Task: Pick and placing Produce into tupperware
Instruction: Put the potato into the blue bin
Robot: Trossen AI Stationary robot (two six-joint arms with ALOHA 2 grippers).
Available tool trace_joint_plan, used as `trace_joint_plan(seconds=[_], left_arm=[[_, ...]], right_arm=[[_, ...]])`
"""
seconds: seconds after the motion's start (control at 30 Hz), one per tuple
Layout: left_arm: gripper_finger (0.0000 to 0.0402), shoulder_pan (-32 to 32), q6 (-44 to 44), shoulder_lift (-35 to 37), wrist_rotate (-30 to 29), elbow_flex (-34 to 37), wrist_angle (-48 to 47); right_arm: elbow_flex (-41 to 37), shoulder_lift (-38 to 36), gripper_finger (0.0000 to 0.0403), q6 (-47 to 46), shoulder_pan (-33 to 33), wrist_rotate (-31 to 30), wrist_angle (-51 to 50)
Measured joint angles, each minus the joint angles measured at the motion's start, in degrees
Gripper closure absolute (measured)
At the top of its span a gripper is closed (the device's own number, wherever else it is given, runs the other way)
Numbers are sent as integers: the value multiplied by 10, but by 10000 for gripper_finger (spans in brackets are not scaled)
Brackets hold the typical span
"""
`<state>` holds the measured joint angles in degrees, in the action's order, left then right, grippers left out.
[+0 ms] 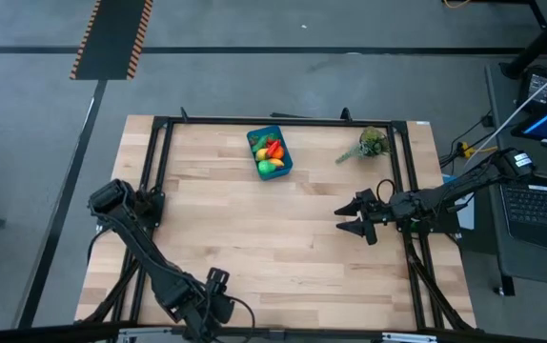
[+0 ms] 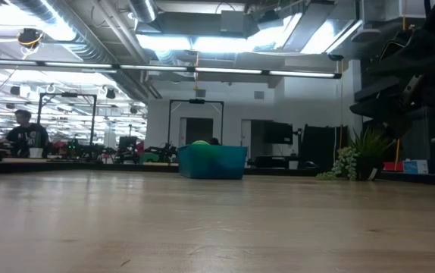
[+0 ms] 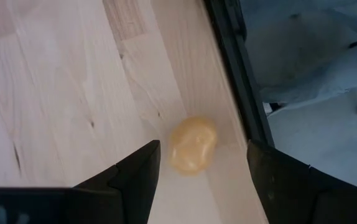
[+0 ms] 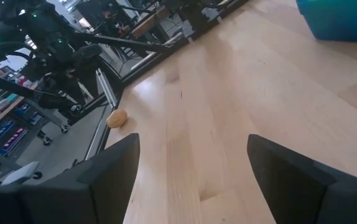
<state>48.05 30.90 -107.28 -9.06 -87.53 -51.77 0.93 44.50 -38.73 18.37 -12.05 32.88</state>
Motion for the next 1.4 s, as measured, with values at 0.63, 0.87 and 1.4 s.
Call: trace_joint_plan(seconds=[0.63,0.87,1.4], left_arm=[[170,0,-14,0,10,97,92],[170,0,3,-1,12,117,103],[170,0,-35,-75,55,116,125]], right_arm=[[0,0,104,2,0,0,-5],[0,0,104,2,0,0,-5],[0,0,104,0,0,0,-6]])
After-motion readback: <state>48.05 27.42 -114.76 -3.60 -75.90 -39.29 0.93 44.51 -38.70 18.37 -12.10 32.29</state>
